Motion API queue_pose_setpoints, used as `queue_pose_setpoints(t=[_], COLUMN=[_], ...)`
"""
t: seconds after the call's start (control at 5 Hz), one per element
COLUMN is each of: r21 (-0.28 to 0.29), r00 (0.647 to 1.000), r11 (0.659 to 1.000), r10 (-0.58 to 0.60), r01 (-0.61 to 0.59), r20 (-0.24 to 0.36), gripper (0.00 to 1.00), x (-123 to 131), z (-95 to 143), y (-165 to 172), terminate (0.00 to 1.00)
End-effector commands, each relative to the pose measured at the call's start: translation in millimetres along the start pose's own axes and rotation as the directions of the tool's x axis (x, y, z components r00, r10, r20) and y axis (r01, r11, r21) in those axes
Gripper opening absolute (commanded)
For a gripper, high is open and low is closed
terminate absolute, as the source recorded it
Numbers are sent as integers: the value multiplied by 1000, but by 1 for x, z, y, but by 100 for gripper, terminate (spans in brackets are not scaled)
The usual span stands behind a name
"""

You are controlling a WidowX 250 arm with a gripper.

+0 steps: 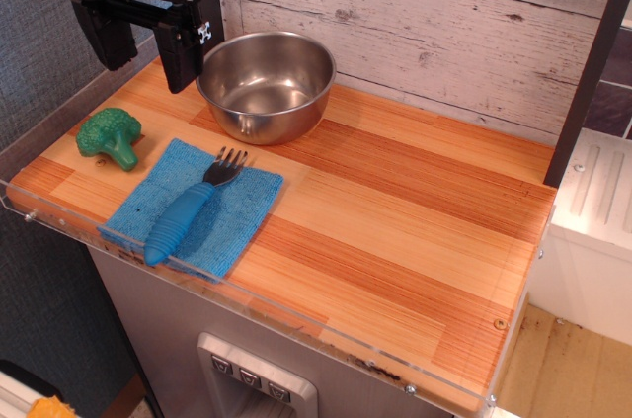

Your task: Move the blue fork to the right of silver bowl

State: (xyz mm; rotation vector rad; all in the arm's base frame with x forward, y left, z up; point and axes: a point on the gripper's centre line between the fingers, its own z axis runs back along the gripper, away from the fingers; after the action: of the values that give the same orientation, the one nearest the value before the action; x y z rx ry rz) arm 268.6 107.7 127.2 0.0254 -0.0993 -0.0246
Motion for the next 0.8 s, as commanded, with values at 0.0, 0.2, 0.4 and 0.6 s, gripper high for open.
queue_pose_setpoints(t=[0.0,0.2,0.4,0.6], r21=[0,-1,1,53], r00=[1000,999,997,994], r11=[1000,1000,998,995], r10=[0,25,66,88], r01=[0,-25,-66,-85], r20=[0,-29,-50,-62], gripper=[100,100,100,100], x=[0,-11,-33,-46], z=[0,-10,-31,-51], y=[0,-7,-14,-16], terminate=[0,0,0,0])
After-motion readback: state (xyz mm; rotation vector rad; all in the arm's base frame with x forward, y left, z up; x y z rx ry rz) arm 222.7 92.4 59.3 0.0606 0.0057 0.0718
